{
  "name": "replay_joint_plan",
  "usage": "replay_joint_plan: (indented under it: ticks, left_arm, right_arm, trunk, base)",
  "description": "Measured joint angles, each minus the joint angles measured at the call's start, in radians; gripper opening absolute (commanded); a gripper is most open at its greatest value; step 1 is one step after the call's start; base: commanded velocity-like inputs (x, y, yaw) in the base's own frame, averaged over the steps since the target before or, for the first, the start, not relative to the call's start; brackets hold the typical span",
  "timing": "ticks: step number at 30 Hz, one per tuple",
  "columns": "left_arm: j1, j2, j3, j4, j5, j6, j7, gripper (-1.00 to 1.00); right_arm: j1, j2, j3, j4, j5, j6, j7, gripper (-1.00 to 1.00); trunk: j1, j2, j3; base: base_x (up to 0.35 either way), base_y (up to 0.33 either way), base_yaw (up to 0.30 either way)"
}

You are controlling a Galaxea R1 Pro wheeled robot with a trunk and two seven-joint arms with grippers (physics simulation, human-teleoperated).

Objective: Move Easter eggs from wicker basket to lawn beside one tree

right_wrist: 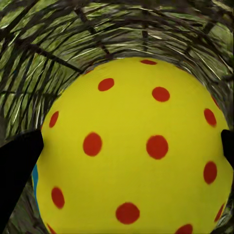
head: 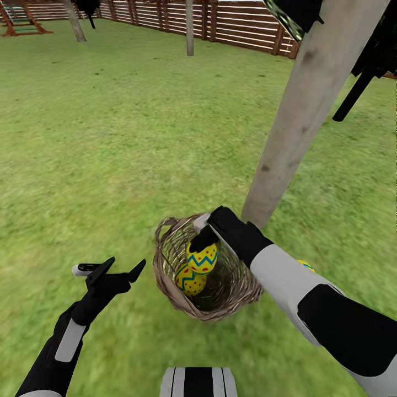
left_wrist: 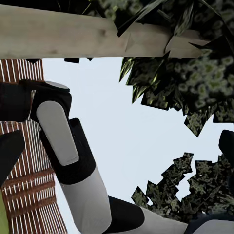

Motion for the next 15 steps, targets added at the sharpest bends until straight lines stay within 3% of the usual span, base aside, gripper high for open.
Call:
replay_joint_plan:
  ticks: [2,6,10,11,14,15]
  left_arm:
    - [0.0,0.0,0.0,0.0,0.0,0.0,0.0,1.0]
    - [0.0,0.0,0.0,0.0,0.0,0.0,0.0,1.0]
    - [0.0,0.001,0.004,-0.004,0.003,0.0,0.0,1.0]
    - [0.0,0.002,0.004,-0.005,0.003,0.0,0.0,1.0]
    - [0.0,0.002,0.006,-0.006,0.004,0.0,0.0,1.0]
    - [0.0,0.002,0.006,-0.006,0.004,0.0,0.0,1.0]
  right_arm:
    - [-0.001,-0.025,0.0,-0.044,-0.006,0.004,0.017,-1.0]
    - [-0.001,-0.096,-0.002,-0.106,-0.023,0.007,0.129,-1.0]
    - [-0.001,-0.195,-0.004,-0.242,-0.028,0.01,0.188,-1.0]
    - [-0.001,-0.218,-0.014,-0.277,-0.029,0.009,0.23,-1.0]
    - [0.0,-0.326,-0.123,-0.42,-0.026,0.006,0.423,-1.0]
    - [0.004,-0.363,-0.128,-0.462,-0.042,0.013,0.486,-1.0]
  trunk:
    - [-0.001,0.0,0.008]
    - [-0.003,0.001,0.023]
    - [-0.005,0.002,0.039]
    - [-0.005,0.003,0.043]
    - [-0.006,0.003,0.054]
    - [-0.007,0.003,0.058]
  base:
    - [0.0,0.0,0.0]
    - [0.0,0.0,0.0]
    - [0.0,0.0,0.0]
    - [0.0,0.0,0.0]
    - [0.0,0.0,0.0]
    - [0.0,0.0,0.0]
